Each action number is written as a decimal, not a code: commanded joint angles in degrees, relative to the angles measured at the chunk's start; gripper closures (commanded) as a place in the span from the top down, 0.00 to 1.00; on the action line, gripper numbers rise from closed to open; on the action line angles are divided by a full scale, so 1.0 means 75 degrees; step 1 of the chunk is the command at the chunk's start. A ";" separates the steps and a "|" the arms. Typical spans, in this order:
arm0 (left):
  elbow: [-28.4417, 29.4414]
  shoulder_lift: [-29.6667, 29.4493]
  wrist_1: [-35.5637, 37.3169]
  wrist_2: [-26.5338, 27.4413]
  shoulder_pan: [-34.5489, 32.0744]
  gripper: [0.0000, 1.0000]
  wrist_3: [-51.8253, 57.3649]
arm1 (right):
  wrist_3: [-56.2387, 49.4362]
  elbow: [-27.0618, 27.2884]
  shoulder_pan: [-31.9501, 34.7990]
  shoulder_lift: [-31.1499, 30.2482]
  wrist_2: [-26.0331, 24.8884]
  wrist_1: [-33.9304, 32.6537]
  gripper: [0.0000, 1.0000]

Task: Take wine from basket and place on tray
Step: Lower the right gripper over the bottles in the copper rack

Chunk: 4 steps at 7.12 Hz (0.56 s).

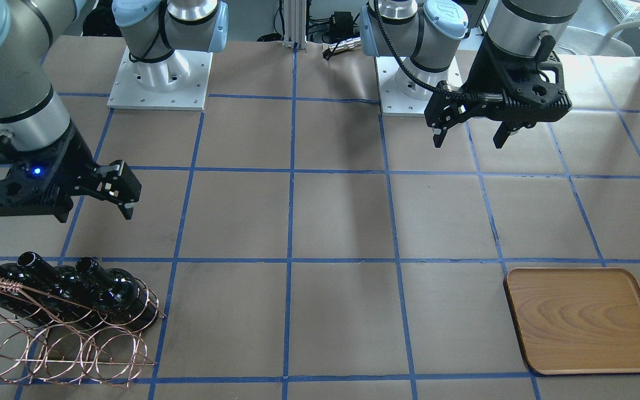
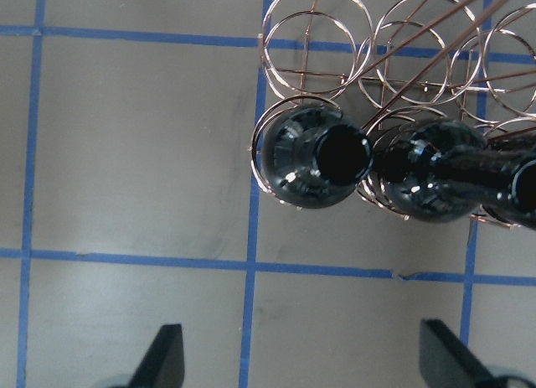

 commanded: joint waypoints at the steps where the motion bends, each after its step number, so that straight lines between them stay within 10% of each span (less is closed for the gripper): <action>1: 0.0000 0.0000 0.0009 0.0001 0.0000 1.00 0.0000 | -0.0665 -0.0552 -0.0502 0.0503 -0.0035 0.0003 0.99; 4: 0.0000 0.0000 0.0009 -0.0011 0.0000 1.00 0.0000 | -0.0752 -0.0576 -0.0866 0.0679 -0.0058 -0.0055 0.97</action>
